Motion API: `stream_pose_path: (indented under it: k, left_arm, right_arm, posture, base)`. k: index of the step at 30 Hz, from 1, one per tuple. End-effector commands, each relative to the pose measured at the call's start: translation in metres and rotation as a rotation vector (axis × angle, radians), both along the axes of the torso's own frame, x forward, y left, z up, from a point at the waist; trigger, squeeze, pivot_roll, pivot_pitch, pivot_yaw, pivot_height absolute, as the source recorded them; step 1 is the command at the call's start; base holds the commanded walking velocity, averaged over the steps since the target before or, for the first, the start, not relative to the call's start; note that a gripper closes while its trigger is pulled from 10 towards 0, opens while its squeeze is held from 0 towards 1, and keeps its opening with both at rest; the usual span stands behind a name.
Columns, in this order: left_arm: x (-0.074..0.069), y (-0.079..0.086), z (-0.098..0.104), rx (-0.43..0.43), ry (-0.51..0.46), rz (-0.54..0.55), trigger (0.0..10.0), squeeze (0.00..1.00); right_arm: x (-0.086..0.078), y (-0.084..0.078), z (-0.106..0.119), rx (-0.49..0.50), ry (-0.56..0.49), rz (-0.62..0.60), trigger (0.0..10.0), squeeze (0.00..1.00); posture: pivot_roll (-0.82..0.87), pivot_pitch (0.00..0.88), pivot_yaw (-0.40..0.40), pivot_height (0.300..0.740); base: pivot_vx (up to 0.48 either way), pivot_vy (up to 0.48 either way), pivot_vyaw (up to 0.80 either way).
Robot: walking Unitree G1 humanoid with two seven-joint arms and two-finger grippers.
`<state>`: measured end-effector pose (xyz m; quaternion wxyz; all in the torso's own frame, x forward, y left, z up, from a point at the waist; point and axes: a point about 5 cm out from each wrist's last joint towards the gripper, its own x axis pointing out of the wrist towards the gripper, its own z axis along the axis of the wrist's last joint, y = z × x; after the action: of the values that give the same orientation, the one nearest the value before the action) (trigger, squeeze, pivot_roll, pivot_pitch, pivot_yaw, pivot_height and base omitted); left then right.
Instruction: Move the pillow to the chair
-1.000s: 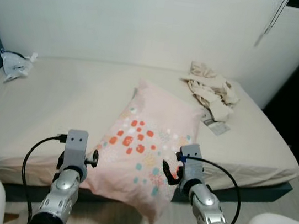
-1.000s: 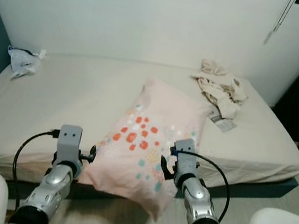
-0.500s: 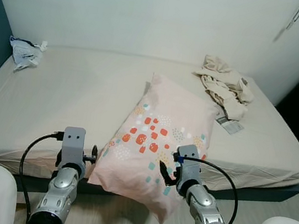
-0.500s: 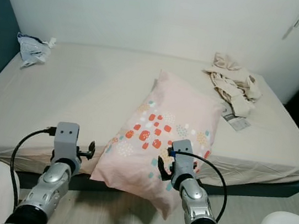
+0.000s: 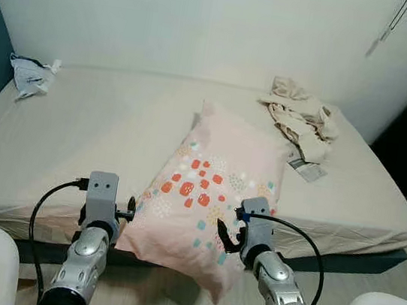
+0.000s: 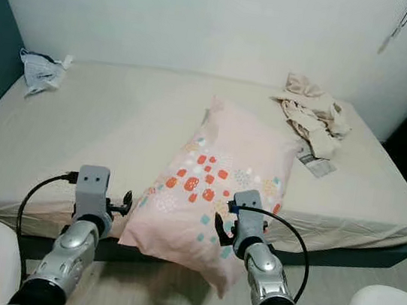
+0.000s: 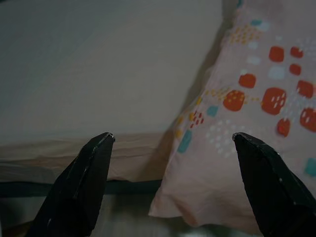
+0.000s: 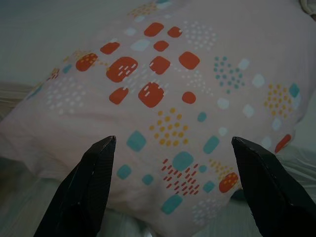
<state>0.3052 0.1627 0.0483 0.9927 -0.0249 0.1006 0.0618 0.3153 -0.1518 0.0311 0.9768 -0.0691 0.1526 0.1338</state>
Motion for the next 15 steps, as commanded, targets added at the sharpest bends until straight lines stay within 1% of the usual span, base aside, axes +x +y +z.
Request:
stream_pose_path:
  k: [1, 15]
  left_arm:
    - [-0.0029, -0.0004, -0.002, -0.011, -0.001, 0.002, 10.0, 0.0]
    - [-0.0029, -0.0011, -0.0008, -0.025, -0.013, 0.002, 10.0, 0.0]
  right_arm:
    - [0.0, -0.0016, -0.0016, -0.006, 0.017, -0.005, 10.0, 0.0]
    - [0.001, -0.0025, -0.0009, -0.007, 0.02, -0.007, 10.0, 0.0]
  posture:
    - [-0.03, 0.051, -0.078, 0.74]
    - [-0.04, 0.048, -0.08, 0.74]
  base:
    - [0.255, 0.0, 0.0]
    - [0.267, 0.0, 0.0]
